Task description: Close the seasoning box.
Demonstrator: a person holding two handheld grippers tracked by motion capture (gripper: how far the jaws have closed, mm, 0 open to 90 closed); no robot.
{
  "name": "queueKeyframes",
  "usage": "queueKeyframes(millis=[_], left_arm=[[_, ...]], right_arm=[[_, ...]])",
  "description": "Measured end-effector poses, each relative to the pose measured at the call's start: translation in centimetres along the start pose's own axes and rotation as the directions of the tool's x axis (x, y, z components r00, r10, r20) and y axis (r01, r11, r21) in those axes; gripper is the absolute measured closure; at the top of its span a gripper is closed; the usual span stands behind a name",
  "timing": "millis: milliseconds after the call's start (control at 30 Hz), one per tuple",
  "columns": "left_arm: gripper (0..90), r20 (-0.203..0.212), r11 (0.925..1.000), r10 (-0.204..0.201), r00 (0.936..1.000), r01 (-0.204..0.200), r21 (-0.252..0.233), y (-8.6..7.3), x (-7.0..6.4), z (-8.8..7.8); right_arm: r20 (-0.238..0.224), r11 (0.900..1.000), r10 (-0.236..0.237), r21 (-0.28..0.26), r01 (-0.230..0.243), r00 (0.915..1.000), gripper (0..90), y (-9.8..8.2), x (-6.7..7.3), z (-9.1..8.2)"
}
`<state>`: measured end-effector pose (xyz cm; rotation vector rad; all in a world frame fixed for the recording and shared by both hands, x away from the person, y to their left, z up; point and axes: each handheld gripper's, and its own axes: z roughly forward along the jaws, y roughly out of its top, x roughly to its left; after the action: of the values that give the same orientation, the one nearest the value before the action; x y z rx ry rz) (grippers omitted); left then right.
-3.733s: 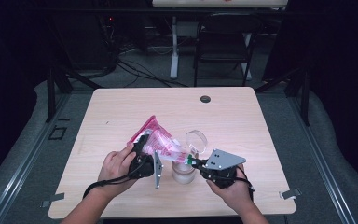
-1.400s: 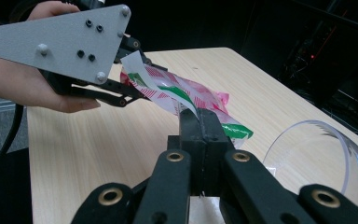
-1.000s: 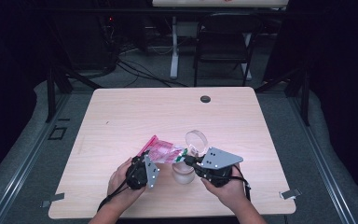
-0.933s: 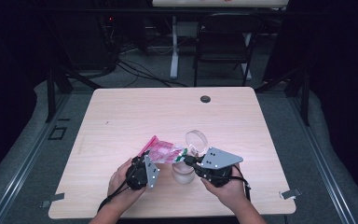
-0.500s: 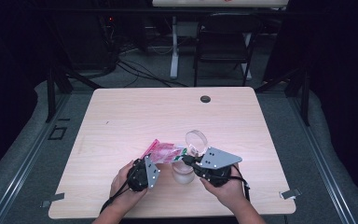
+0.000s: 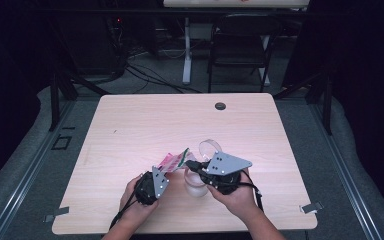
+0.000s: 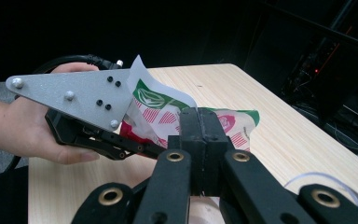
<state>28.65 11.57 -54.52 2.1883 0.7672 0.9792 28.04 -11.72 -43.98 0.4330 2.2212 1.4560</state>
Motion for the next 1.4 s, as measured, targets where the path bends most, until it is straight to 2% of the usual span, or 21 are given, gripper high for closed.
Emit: queueKeyframes(millis=[300, 500, 600, 700, 800, 933, 1033, 1267, 1400], left_arm=[[78.8, 0.055, 0.9979, -0.064, 0.9964, 0.063, 0.014, -0.6, 0.4, 0.7], [79.5, 0.111, 0.9906, -0.137, 0.9844, 0.135, 0.019, -1.0, 0.7, 1.2], [79.8, 0.125, 0.9907, -0.136, 0.9827, 0.134, 0.022, -1.2, 0.9, 1.3], [80.1, 0.138, 0.9864, -0.164, 0.9767, 0.163, 0.021, -1.3, 1.0, 1.4], [80.2, 0.158, 0.979, -0.204, 0.9662, 0.203, 0.02, -1.5, 1.4, 1.4], [80.4, 0.184, 0.9633, -0.266, 0.9461, 0.268, 0.017, -1.8, 2.0, 1.5], [80.5, 0.188, 0.9585, -0.282, 0.9409, 0.285, 0.011, -2.0, 2.4, 1.4], [80.9, 0.192, 0.9367, -0.343, 0.9195, 0.35, -0.002, -2.3, 3.4, 1.2], [81.2, 0.181, 0.9266, -0.368, 0.9122, 0.376, -0.011, -2.5, 4.1, 1.0]], right_arm=[[-0.007, 1.0, -0.008, 0.021, 0.009, 0.9999, 90.0, 0.2, 0.0, 1.0], [-0.005, 1.0, -0.018, 0.023, 0.018, 0.9998, 88.6, 0.2, 0.1, 1.3], [-0.007, 1.0, -0.014, 0.021, 0.014, 0.9999, 87.4, 0.2, 0.2, 1.2], [-0.011, 1.0, -0.01, 0.019, 0.01, 0.9999, 86.0, 0.2, 0.1, 1.1], [-0.006, 1.0, -0.006, 0.01, 0.006, 1.0, 83.6, 0.2, 0.2, 1.1], [-0.002, 1.0, -0.008, 0.008, 0.008, 1.0, 80.0, 0.3, 0.2, 1.1], [-0.003, 1.0, -0.006, 0.006, 0.006, 1.0, 79.4, 0.3, 0.2, 0.9], [0.003, 1.0, 0.001, -0.009, -0.001, 1.0, 78.3, 0.3, 0.2, 0.4], [0.008, 1.0, 0.008, -0.007, -0.008, 0.9999, 76.5, 0.1, 0.1, 0.2]])
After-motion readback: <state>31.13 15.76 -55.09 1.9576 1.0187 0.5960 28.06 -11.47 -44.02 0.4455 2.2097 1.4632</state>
